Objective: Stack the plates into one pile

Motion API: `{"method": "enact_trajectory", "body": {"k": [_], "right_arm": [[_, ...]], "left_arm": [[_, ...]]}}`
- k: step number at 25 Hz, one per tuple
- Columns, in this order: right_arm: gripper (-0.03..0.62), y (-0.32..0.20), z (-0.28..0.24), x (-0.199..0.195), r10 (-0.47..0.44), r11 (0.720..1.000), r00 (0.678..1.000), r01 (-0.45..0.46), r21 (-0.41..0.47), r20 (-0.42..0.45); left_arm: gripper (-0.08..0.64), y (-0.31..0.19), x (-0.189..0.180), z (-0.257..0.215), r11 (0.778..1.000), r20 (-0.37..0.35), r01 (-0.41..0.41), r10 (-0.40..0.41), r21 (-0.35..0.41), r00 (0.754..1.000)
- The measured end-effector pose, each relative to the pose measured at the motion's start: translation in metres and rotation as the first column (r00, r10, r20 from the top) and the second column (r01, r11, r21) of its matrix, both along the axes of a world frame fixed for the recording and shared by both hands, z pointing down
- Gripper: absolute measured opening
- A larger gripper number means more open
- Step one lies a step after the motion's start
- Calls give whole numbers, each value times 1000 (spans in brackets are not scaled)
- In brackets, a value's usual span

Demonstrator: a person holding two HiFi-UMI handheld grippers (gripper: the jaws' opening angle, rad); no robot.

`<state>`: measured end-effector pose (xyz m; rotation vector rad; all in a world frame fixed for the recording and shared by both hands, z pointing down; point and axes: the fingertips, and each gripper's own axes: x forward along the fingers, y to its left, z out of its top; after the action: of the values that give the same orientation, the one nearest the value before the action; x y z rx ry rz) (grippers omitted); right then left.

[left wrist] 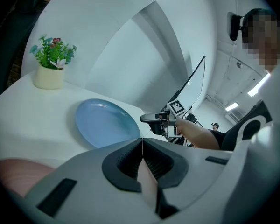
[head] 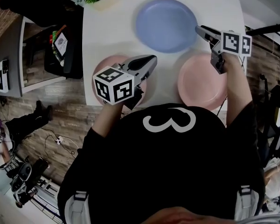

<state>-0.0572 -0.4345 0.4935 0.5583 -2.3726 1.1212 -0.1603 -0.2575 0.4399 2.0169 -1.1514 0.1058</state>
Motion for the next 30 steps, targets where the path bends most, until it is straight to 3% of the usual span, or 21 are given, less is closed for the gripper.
{"method": "enact_trajectory", "body": {"k": [16,22,30], "right_arm": [[140,-22,45,-6,-30,996,991,19,-84,-134],[140,-20,57,-14,-61,993,984,43,-112,-166],[105,-16,67,-13,-68,989,977,39,-144,-203]], "left_arm": [[17,-3,-21,11,998,13,58,-57,-23,998],[17,0,-30,16,999,63,41,-40,-26,997],[17,7,-37,16,996,42,80,-79,-30,996]]}}
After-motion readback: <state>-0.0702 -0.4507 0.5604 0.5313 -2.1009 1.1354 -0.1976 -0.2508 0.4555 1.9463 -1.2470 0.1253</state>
